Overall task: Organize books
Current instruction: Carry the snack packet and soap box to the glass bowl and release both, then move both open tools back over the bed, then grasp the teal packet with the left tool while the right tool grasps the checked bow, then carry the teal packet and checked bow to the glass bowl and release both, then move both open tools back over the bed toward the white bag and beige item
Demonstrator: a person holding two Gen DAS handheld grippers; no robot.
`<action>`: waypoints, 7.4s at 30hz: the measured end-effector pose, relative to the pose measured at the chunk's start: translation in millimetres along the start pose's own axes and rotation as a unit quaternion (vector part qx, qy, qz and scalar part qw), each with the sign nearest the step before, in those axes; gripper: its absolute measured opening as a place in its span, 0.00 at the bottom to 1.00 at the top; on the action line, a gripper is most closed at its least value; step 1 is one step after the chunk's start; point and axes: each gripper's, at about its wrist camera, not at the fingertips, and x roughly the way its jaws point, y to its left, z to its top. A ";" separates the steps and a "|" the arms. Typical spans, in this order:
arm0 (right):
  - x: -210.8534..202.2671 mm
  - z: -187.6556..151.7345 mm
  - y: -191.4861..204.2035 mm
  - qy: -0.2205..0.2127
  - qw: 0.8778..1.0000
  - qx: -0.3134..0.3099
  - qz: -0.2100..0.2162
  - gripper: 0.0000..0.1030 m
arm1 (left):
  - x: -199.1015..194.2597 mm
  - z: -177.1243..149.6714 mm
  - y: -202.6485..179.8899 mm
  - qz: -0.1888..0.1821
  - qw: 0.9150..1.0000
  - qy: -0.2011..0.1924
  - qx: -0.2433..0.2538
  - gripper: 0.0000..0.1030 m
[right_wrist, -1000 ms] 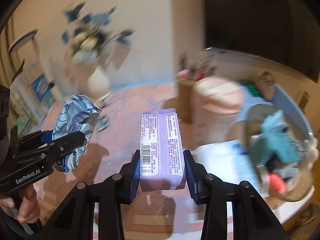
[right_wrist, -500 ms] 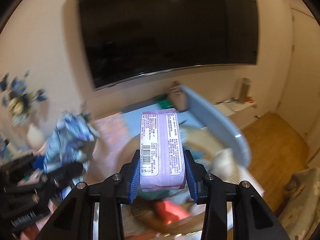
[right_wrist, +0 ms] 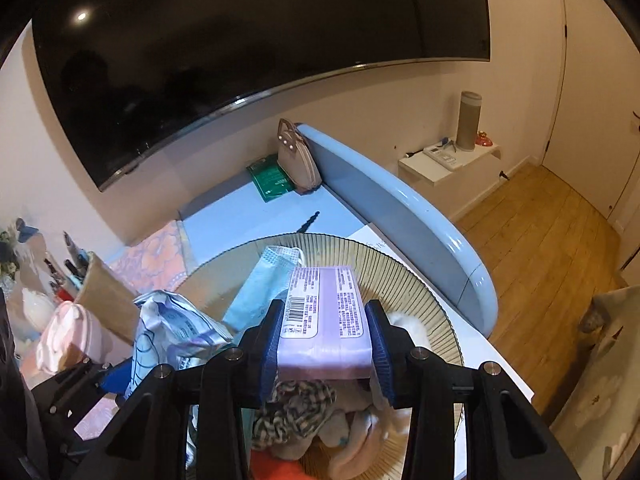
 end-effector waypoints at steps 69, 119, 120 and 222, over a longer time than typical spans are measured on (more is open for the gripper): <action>24.8 -152.8 440.3 0.132 0.911 -0.280 0.271 0.55 | -267.4 -272.3 372.9 0.232 0.929 -0.042 -0.285 0.72; 52.2 -203.5 488.8 0.062 0.909 -0.344 0.228 0.30 | -244.3 -270.4 373.7 0.211 0.932 -0.074 -0.284 0.31; 48.9 -203.7 484.2 0.063 0.910 -0.342 0.227 0.30 | -246.6 -270.3 366.0 0.211 0.934 -0.075 -0.278 0.31; -59.9 -40.8 -15.7 -0.055 0.993 0.087 0.049 0.57 | -65.9 -48.8 -13.4 -0.038 0.997 -0.050 0.040 0.74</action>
